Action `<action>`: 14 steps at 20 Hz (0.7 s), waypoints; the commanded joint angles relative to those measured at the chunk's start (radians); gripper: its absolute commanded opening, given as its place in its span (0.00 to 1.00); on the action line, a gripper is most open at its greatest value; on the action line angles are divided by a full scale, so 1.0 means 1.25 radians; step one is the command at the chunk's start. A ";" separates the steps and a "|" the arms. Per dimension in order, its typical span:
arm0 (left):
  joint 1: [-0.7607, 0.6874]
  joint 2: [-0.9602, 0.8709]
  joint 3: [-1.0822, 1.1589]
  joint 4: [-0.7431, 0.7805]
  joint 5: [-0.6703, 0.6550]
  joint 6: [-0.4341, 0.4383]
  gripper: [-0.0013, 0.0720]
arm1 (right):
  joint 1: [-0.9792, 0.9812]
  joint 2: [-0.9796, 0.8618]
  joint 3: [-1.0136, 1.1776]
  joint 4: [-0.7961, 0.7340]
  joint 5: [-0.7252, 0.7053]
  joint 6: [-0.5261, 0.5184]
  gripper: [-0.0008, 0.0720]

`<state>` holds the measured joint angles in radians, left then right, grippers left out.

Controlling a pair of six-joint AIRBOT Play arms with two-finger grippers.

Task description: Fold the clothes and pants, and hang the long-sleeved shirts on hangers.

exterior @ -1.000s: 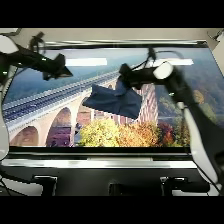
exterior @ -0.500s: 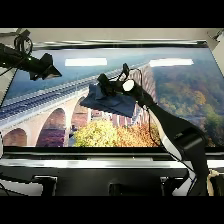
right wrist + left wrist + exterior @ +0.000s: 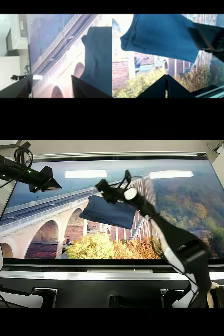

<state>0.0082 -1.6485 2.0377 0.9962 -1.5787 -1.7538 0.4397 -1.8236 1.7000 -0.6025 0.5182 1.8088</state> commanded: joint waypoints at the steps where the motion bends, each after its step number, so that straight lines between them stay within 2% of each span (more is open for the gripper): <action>1: 0.001 0.000 0.000 0.000 0.000 0.001 0.04 | -0.121 0.088 0.001 -0.087 0.217 -0.015 0.84; 2: 0.001 0.000 0.000 0.000 0.000 0.001 0.04 | -0.168 0.108 0.001 -0.128 0.293 -0.015 0.93; 5: 0.001 0.000 0.000 0.000 0.000 0.001 0.04 | -0.307 0.121 -0.001 -0.191 0.520 -0.088 0.96; 7: 0.001 0.000 0.000 0.000 0.000 0.000 0.04 | -0.374 0.113 -0.035 -0.188 0.595 -0.130 0.96; 9: 0.000 0.000 -0.001 0.000 0.000 0.000 0.04 | -0.413 0.110 -0.099 -0.173 0.599 -0.167 0.96; 12: 0.000 0.000 -0.001 0.000 0.000 0.000 0.04 | -0.421 0.110 -0.217 -0.123 0.515 -0.219 0.96; 14: 0.000 0.000 -0.001 0.000 0.000 0.001 0.04 | -0.421 0.110 -0.298 -0.046 0.451 -0.268 0.96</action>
<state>0.0082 -1.6485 2.0369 0.9958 -1.5791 -1.7535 -0.0662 -1.6871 1.4490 -0.7547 1.1469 1.5627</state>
